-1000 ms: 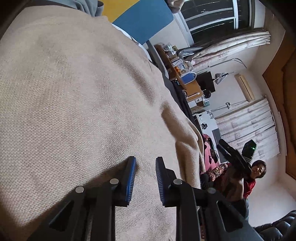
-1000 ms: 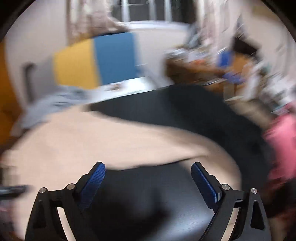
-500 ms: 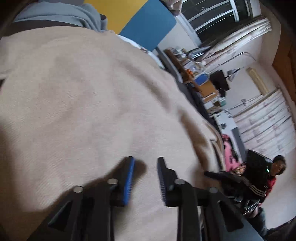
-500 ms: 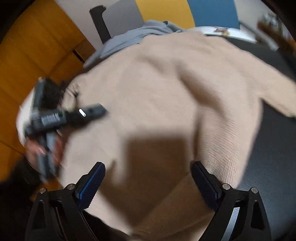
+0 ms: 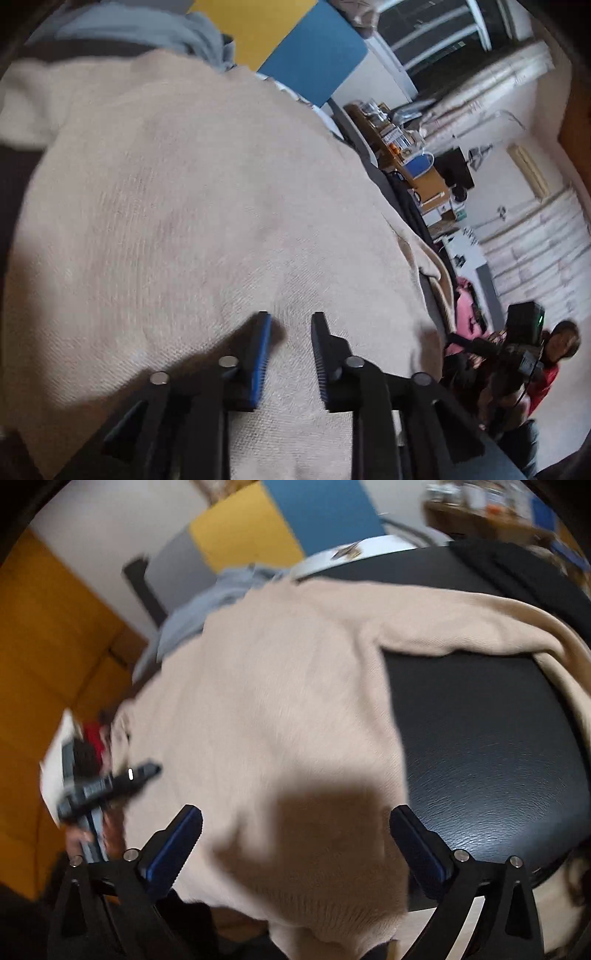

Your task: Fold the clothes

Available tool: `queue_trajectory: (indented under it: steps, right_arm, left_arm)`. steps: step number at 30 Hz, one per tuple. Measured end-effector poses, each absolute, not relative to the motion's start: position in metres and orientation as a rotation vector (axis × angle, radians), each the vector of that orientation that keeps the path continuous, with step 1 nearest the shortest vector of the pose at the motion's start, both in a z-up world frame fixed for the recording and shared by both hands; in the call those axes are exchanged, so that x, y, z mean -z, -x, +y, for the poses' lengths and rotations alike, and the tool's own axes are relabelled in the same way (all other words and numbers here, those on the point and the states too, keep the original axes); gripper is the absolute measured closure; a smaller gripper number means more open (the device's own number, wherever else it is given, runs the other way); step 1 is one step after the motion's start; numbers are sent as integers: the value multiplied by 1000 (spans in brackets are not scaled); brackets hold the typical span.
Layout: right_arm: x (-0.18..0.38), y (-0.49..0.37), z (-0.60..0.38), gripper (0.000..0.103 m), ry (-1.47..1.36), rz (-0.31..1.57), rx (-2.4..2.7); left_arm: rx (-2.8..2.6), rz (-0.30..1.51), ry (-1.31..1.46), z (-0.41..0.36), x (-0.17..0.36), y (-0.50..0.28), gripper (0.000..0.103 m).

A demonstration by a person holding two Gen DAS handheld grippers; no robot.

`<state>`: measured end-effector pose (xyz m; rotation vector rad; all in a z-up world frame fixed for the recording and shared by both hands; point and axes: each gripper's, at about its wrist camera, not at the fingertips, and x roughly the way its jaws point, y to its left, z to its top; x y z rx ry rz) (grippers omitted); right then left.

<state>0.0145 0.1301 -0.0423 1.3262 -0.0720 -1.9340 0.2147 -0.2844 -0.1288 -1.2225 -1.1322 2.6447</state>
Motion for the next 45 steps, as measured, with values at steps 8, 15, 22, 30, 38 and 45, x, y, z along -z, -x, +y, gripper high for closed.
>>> queue_trajectory:
  steps: [8, 15, 22, 30, 38, 45]
  right_arm:
    - [31, -2, 104, 0, -1274, -283, 2008]
    - [32, -18, -4, 0, -1184, 50, 1856]
    - [74, -16, -25, 0, -1299, 169, 1820]
    - [57, 5, -25, 0, -1244, 112, 1837]
    - [34, 45, -69, 0, -1130, 130, 1940]
    - [50, 81, -84, 0, -1160, 9, 1954]
  left_arm:
    - [-2710, -1064, 1200, -291, 113, -193, 79]
    - [-2704, -1037, 1303, -284, 131, -190, 78]
    - [-2676, -1108, 1251, -292, 136, -200, 83]
    - [-2745, -952, 1179, -298, 99, -160, 76]
    - [-2829, -820, 1184, -314, 89, -76, 75]
    - [-2920, -779, 1233, -337, 98, -46, 75]
